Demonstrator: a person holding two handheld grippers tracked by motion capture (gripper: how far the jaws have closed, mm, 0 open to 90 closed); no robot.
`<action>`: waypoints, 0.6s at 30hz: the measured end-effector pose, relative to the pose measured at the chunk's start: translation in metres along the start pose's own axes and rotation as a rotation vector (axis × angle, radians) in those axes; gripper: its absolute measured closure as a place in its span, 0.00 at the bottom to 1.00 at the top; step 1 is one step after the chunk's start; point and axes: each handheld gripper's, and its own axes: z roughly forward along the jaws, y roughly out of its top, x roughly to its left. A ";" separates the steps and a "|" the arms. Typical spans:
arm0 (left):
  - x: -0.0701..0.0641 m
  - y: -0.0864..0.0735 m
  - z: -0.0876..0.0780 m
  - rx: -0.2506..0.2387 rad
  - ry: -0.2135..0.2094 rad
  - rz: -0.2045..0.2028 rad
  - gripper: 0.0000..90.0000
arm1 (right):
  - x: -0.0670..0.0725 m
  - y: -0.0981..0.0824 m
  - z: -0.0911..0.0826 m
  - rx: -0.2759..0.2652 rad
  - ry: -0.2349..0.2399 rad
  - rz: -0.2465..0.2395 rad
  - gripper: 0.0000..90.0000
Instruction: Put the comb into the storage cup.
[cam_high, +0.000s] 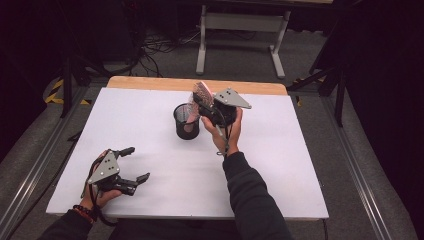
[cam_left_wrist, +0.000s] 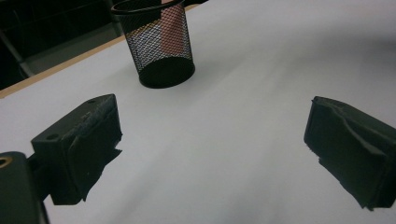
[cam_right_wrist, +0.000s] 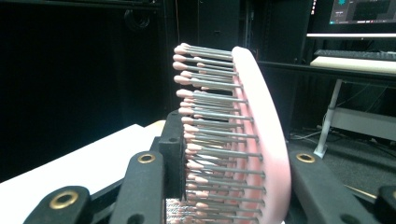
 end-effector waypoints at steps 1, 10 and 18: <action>0.000 0.000 0.000 -0.002 -0.002 0.001 0.05 | 0.000 -0.001 0.000 0.003 0.004 0.002 0.70; 0.000 0.000 0.001 0.001 -0.004 0.001 0.06 | 0.003 -0.012 0.003 0.025 0.006 0.011 0.70; -0.002 0.001 0.000 0.001 -0.005 0.010 0.06 | -0.001 -0.021 0.005 0.039 0.008 0.026 0.70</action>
